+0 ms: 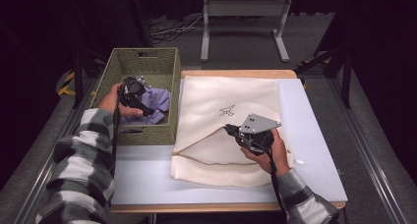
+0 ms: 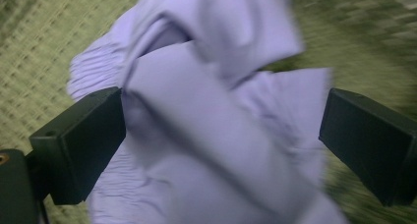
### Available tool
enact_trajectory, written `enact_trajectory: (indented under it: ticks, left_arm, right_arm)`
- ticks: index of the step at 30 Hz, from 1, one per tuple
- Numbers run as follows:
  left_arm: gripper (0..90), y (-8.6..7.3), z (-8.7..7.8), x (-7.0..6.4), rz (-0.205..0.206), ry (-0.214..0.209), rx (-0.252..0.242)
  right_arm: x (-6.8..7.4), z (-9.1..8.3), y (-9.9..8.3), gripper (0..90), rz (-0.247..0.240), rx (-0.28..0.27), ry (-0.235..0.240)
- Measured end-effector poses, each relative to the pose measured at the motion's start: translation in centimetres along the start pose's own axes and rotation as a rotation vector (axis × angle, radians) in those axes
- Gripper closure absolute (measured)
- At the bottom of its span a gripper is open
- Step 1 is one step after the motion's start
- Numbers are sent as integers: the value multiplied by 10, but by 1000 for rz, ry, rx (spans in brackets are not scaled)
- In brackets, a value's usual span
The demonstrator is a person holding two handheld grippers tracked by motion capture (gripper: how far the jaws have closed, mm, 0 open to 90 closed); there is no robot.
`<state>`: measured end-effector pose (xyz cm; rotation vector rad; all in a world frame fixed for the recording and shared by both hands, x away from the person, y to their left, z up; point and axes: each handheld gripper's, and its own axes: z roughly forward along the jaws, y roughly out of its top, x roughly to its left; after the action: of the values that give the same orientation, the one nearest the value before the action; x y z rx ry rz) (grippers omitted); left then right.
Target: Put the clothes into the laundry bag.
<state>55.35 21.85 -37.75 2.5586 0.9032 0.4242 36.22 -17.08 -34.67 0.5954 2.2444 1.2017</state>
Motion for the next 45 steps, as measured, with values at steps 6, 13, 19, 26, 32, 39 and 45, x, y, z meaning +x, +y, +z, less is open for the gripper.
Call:
enact_trajectory:
  ticks: [6,13,19,26,32,39,45]
  left_arm:
    - [51,0,25,10,-34,-84,58]
    - [64,2,36,6,-7,-173,127]
    - [106,1,41,-1,41,-236,177]
    - [423,4,39,-1,90,-148,209]
    - [714,4,35,-1,119,-106,206]
    - [762,6,21,-1,124,-13,154]
    - [764,5,-4,-3,92,8,40]
  right_arm:
    - [2,4,-2,880,2,14,9]
    - [3,7,-6,880,4,28,16]
    - [2,6,-7,881,7,28,24]
    - [1,5,-7,880,9,27,26]
    - [1,7,-9,880,12,33,27]
    - [0,7,-10,882,14,33,23]
    - [-3,5,-12,883,24,25,11]
